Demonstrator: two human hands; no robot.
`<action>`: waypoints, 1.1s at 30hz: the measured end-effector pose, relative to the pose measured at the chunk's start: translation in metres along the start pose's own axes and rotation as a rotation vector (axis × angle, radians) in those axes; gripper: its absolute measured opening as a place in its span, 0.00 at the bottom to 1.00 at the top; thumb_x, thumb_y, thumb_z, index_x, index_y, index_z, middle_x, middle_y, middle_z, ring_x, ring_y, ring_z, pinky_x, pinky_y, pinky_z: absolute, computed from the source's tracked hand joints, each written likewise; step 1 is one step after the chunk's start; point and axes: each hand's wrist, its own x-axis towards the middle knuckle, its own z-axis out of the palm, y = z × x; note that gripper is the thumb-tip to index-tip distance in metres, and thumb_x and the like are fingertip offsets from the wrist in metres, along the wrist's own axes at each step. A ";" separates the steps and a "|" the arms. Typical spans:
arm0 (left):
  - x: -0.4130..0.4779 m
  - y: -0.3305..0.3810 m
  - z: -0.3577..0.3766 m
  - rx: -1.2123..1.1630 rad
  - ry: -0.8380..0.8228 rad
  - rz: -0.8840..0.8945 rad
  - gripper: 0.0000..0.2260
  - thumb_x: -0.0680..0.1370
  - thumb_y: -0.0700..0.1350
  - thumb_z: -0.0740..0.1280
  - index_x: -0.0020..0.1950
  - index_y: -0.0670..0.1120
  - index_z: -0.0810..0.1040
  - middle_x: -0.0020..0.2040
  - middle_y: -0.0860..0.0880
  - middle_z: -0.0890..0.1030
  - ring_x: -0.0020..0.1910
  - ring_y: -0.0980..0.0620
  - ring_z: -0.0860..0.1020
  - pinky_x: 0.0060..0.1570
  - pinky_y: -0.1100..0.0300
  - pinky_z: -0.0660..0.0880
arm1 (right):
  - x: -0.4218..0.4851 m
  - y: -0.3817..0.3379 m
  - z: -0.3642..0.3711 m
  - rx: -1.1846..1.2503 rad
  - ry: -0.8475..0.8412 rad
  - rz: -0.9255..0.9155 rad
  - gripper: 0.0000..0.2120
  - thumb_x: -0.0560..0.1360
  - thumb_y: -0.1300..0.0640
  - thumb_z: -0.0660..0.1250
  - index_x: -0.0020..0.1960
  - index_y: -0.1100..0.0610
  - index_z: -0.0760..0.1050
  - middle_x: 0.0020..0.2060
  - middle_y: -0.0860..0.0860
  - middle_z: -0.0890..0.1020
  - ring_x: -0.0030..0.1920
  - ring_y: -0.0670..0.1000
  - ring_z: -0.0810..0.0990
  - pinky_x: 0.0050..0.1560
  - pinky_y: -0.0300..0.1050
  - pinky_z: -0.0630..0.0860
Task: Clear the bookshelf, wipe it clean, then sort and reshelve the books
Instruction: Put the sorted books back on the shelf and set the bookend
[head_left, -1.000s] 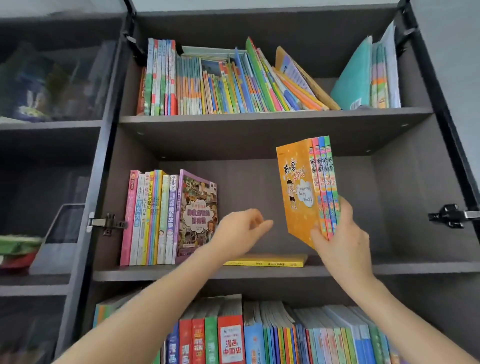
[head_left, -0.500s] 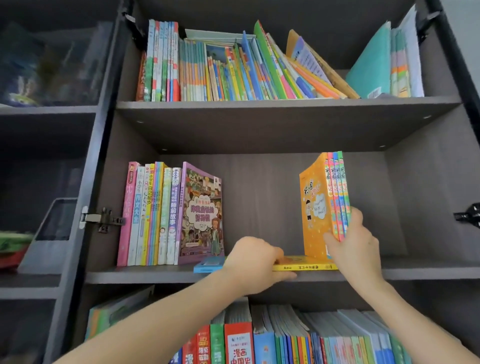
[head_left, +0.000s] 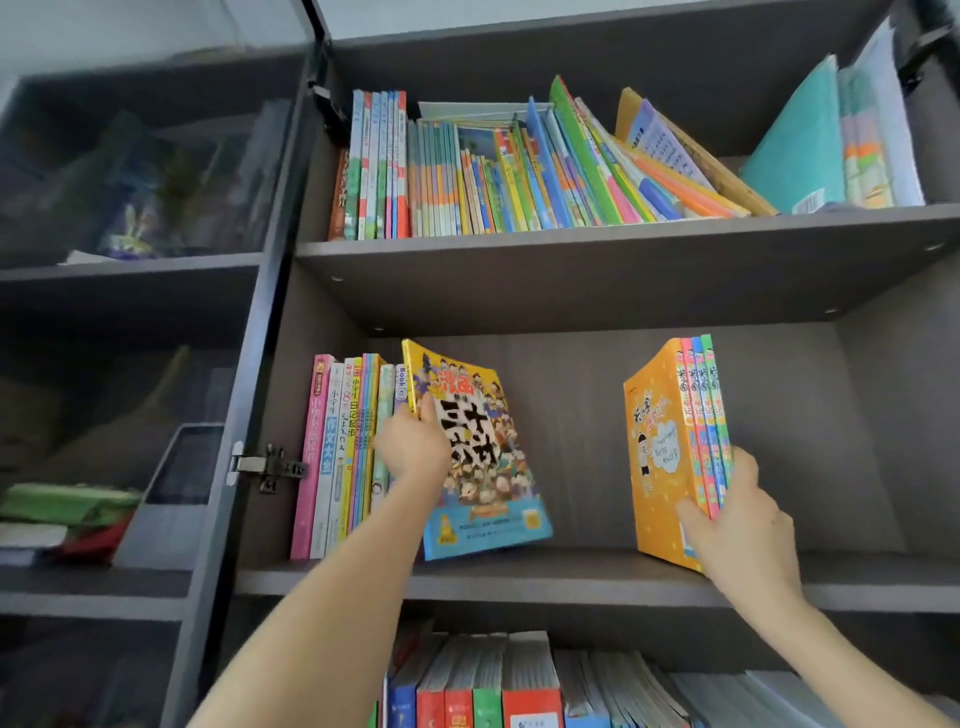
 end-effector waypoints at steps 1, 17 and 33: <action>-0.001 -0.007 0.004 0.130 0.044 0.048 0.23 0.83 0.55 0.52 0.55 0.38 0.76 0.51 0.39 0.77 0.49 0.43 0.75 0.48 0.51 0.72 | -0.001 -0.003 0.003 0.007 -0.006 0.001 0.29 0.75 0.52 0.68 0.69 0.60 0.59 0.59 0.57 0.76 0.53 0.57 0.80 0.45 0.49 0.78; -0.023 -0.029 0.015 0.305 0.007 0.251 0.08 0.80 0.48 0.60 0.53 0.44 0.70 0.46 0.47 0.80 0.40 0.51 0.78 0.35 0.60 0.74 | 0.008 -0.066 0.082 0.250 -0.055 0.018 0.24 0.76 0.55 0.68 0.66 0.59 0.61 0.61 0.56 0.75 0.58 0.55 0.78 0.47 0.48 0.79; -0.024 -0.027 -0.012 0.005 0.194 0.217 0.12 0.78 0.45 0.66 0.57 0.45 0.67 0.54 0.49 0.77 0.47 0.53 0.78 0.38 0.62 0.73 | 0.018 -0.096 0.150 0.119 -0.481 0.078 0.27 0.75 0.50 0.69 0.66 0.58 0.61 0.60 0.55 0.74 0.58 0.55 0.76 0.55 0.48 0.77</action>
